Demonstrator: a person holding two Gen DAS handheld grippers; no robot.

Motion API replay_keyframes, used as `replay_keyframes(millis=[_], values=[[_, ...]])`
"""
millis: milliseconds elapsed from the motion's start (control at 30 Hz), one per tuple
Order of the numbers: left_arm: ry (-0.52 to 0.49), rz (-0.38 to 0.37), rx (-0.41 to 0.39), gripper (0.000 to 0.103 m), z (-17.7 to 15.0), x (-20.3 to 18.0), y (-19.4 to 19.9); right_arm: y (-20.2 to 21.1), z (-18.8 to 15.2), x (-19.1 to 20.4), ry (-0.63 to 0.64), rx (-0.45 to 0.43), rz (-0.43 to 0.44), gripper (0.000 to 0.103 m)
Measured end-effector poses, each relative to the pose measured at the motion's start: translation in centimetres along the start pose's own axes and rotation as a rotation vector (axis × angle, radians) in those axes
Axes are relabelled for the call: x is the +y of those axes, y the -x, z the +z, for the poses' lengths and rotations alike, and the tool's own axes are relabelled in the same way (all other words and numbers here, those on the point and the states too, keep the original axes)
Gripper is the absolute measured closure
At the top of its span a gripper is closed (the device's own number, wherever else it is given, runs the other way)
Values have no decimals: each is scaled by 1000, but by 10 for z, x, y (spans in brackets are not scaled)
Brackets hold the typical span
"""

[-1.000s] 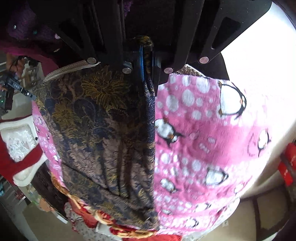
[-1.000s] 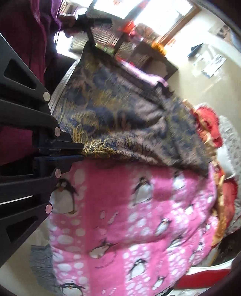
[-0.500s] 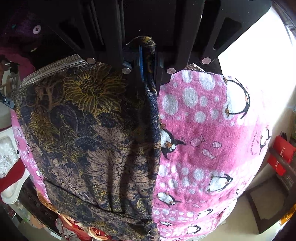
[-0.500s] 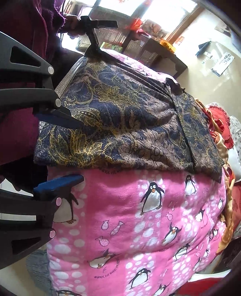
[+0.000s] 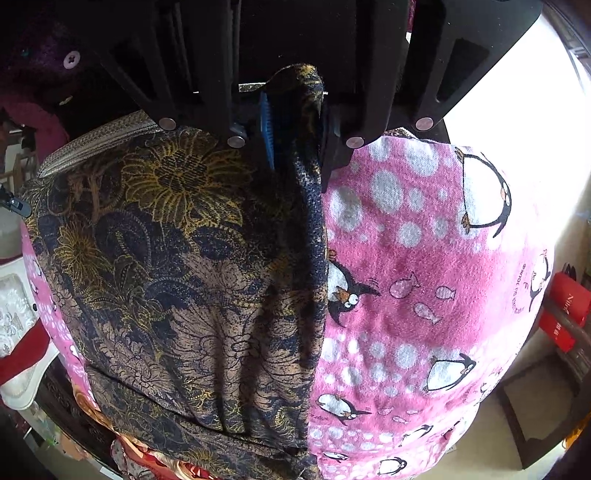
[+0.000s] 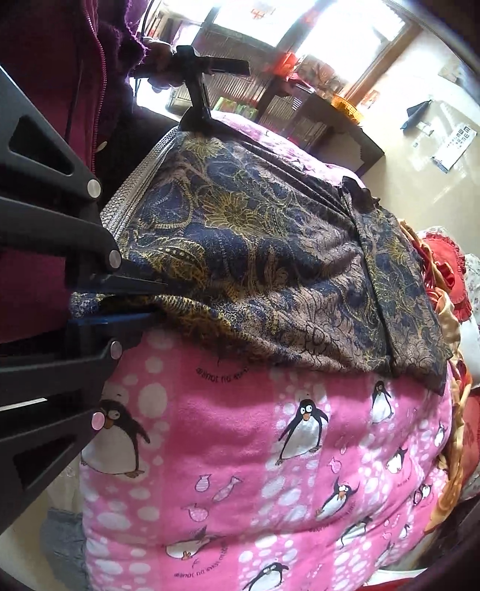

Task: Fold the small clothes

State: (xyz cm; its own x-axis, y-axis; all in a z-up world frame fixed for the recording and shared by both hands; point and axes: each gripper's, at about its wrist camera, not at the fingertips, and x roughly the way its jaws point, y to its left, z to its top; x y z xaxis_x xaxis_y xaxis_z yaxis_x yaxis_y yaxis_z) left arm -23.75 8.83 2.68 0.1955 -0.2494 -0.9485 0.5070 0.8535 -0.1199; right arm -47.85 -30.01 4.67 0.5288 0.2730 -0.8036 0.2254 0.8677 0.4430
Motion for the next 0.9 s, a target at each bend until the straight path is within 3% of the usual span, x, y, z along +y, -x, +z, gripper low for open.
replay_keyframes(millis=[167,267,333,400,433,533,667,900], values=[[-6,10,6,84,2,-2,-1,-2,4,-5,-27,35,23,94],[-22,13,14,83,3,-4,-1,-2,3,-8,-41,48,38,82],[-17,-20,20,71,4,-2,-1,-2,3,-8,-47,49,66,64],[0,-81,23,55,4,-1,-2,-4,2,-5,-41,45,90,58],[5,-99,22,51,4,-1,-2,-6,1,-2,-28,43,84,58],[-28,-66,30,51,4,-8,-3,-11,1,6,23,53,57,58],[-37,-51,25,51,6,-12,2,-10,3,2,-4,60,80,59],[19,-91,33,51,7,3,-2,-13,3,2,20,48,51,73]])
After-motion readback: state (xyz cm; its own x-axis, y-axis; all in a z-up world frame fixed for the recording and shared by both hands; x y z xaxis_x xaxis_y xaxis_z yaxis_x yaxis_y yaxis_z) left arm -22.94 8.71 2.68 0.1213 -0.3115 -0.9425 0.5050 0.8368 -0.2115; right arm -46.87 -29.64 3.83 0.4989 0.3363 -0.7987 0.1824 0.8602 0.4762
